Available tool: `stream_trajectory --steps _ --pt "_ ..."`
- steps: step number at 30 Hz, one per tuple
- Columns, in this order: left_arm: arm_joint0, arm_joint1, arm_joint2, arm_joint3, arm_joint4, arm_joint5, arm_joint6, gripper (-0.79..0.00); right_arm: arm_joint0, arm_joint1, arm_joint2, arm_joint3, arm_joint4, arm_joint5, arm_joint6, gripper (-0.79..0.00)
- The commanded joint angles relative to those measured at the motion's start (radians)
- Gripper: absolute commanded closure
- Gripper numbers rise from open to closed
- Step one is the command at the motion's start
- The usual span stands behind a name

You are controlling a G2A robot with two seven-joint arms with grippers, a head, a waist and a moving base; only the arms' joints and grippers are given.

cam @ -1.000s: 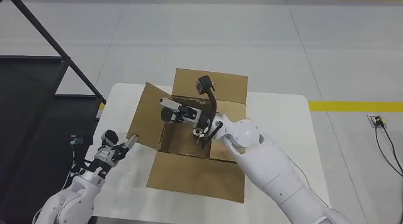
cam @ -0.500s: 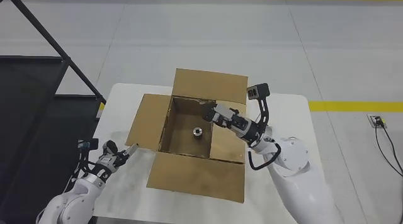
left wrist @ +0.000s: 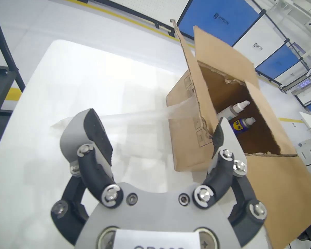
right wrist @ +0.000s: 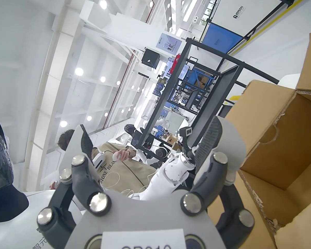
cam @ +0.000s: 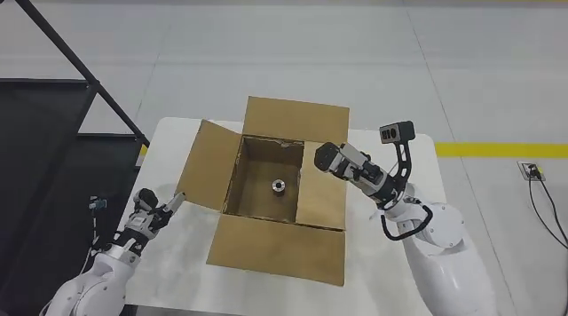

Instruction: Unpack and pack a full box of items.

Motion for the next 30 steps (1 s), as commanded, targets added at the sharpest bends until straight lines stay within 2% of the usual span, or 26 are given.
stream_trajectory --steps 1,5,8,12,15,18,20,29,30 --pt "0.021 0.0 -0.026 -0.066 -0.014 0.017 0.018 -0.785 -0.006 0.005 0.009 -0.004 -0.016 0.01 0.01 -0.785" --pt "0.071 0.0 -0.076 -0.219 -0.081 0.001 0.021 -0.785 -0.022 0.019 0.034 -0.021 -0.075 0.046 0.051 -0.785" --pt "0.088 0.003 -0.09 -0.319 -0.176 -0.034 -0.064 -0.785 -0.049 0.03 0.072 -0.046 -0.087 0.043 0.077 -0.785" --pt "0.02 0.008 -0.04 -0.367 -0.281 -0.033 -0.221 -0.785 -0.103 0.049 0.149 -0.085 -0.059 0.002 0.149 -0.785" --pt "-0.073 0.008 0.042 -0.342 -0.304 0.006 -0.308 -0.785 -0.144 0.062 0.205 -0.106 -0.031 -0.035 0.211 -0.785" --pt "-0.225 0.002 0.175 -0.254 -0.37 0.048 -0.406 -0.785 -0.187 0.077 0.27 -0.117 -0.002 -0.066 0.27 -0.785" --pt "-0.294 -0.005 0.248 -0.192 -0.43 0.048 -0.457 -0.785 -0.207 0.086 0.301 -0.112 -0.005 -0.065 0.292 -0.785" --pt "-0.294 -0.005 0.248 -0.192 -0.43 0.048 -0.457 -0.785 -0.207 0.086 0.301 -0.112 -0.005 -0.065 0.292 -0.785" --pt "-0.292 -0.004 0.228 -0.183 -0.405 0.055 -0.42 -0.785 -0.207 0.086 0.301 -0.112 -0.005 -0.065 0.292 -0.785"
